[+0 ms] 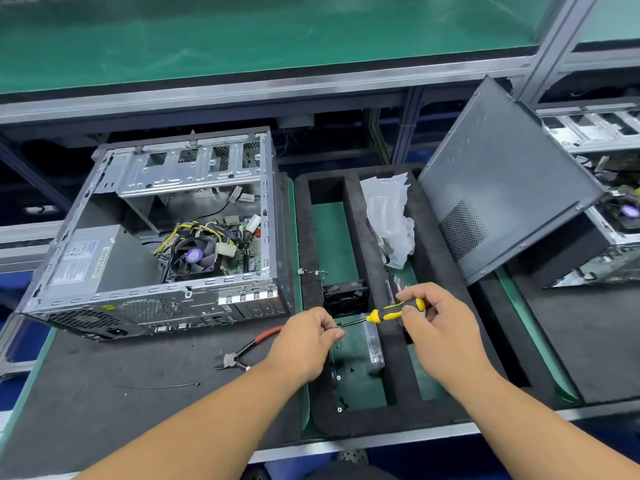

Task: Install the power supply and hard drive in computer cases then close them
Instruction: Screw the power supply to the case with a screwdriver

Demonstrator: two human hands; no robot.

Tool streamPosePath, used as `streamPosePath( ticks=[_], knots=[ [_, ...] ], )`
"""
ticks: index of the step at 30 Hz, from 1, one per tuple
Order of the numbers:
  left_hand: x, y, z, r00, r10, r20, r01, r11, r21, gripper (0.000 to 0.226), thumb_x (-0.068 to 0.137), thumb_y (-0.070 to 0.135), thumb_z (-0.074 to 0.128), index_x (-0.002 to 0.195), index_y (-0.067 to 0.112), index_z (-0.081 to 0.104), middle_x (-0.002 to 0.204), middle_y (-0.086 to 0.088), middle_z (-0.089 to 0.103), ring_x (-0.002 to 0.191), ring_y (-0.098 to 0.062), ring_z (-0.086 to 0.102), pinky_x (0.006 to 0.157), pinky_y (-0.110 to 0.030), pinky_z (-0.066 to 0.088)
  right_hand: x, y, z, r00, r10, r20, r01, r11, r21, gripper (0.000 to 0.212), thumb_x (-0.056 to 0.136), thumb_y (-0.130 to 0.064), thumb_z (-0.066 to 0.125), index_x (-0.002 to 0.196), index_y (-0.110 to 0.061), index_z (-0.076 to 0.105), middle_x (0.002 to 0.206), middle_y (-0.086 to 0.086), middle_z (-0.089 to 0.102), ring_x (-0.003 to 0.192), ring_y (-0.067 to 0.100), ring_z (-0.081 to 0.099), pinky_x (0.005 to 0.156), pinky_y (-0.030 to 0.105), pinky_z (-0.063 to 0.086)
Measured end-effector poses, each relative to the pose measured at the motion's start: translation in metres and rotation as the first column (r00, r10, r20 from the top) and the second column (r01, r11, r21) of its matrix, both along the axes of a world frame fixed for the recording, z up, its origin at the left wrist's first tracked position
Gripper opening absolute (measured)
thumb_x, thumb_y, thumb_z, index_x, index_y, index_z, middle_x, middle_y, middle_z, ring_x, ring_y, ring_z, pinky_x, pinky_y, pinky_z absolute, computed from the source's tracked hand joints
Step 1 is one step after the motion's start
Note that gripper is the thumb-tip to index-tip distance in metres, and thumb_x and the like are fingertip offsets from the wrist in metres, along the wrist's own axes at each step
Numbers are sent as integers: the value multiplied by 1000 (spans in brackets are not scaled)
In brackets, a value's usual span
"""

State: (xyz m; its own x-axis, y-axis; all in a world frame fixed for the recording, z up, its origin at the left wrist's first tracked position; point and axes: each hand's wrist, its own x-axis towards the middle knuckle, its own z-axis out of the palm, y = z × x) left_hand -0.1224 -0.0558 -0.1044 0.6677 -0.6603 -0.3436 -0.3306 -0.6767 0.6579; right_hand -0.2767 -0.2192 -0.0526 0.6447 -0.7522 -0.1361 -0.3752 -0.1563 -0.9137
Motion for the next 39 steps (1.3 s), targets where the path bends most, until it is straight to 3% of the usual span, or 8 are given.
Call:
streamPosePath(
  ticks=[4, 6, 8, 11, 14, 20, 27, 39],
  knots=[
    [5, 13, 11, 999, 42, 17, -43, 998, 37, 27, 100, 42, 59, 78, 26, 54, 68, 9, 59, 56, -6, 48, 52, -24, 35, 5, 3, 3, 996, -57, 61, 53, 996, 67, 27, 91, -11, 60, 93, -35, 71, 61, -1, 54, 44, 7, 36, 40, 18, 33],
    [5, 27, 17, 962, 210, -172, -219, 975, -36, 29, 102, 37, 57, 78, 20, 58, 73, 3, 66, 54, -9, 49, 53, -25, 39, 8, 6, 2, 991, -104, 88, 90, 984, 152, 24, 90, -15, 58, 93, -34, 71, 66, 0, 61, 49, 10, 41, 47, 22, 36],
    [5, 43, 26, 713, 383, -587, -546, 829, -122, 25, 104, 28, 55, 83, 15, 61, 74, -3, 67, 55, -12, 46, 52, -26, 37, 13, 16, 0, 989, -114, 94, 86, 961, 262, 25, 92, -11, 56, 91, -30, 73, 70, 2, 66, 57, 16, 46, 54, 30, 37],
    [13, 71, 43, 262, 251, -932, -851, 516, -101, 9, 104, 12, 57, 98, 9, 63, 77, -6, 65, 57, -11, 50, 49, -21, 40, 25, 47, -2, 995, -30, 98, -9, 925, 380, 27, 95, -4, 54, 91, -24, 72, 68, 6, 65, 54, 14, 46, 48, 32, 36],
    [26, 108, 61, 138, 143, -980, -931, 356, -79, 5, 100, 9, 61, 100, 5, 64, 78, -9, 64, 58, -12, 52, 48, -21, 45, 41, 88, -4, 995, 33, 99, -73, 896, 438, 27, 96, -3, 55, 90, -22, 72, 70, 11, 66, 53, 15, 46, 46, 29, 38],
    [51, 182, 80, 113, 134, -985, -983, 159, -91, 16, 84, 15, 72, 91, 4, 64, 74, -9, 65, 52, -10, 54, 43, -19, 42, 86, 164, -6, 995, 28, 96, -73, 855, 514, 17, 96, 8, 51, 97, -1, 65, 63, 19, 65, 44, 20, 44, 42, 29, 36],
    [87, 244, 89, 180, 224, -958, -977, 150, -148, 11, 92, 13, 73, 92, 2, 68, 76, -8, 70, 53, -8, 55, 44, -19, 44, 117, 234, 7, 990, 125, 58, -136, 832, 538, 1, 97, -1, 62, 97, -2, 62, 71, 23, 67, 46, 20, 48, 42, 28, 39],
    [142, 285, 80, 382, 301, -874, -888, 380, -258, 13, 91, 14, 77, 85, 5, 69, 66, -3, 66, 51, -8, 50, 46, -20, 41, 137, 328, 49, 930, 343, -135, -299, 917, 265, 9, 97, -18, 67, 105, -16, 62, 71, 5, 73, 51, 15, 53, 46, 22, 39]
  ],
)
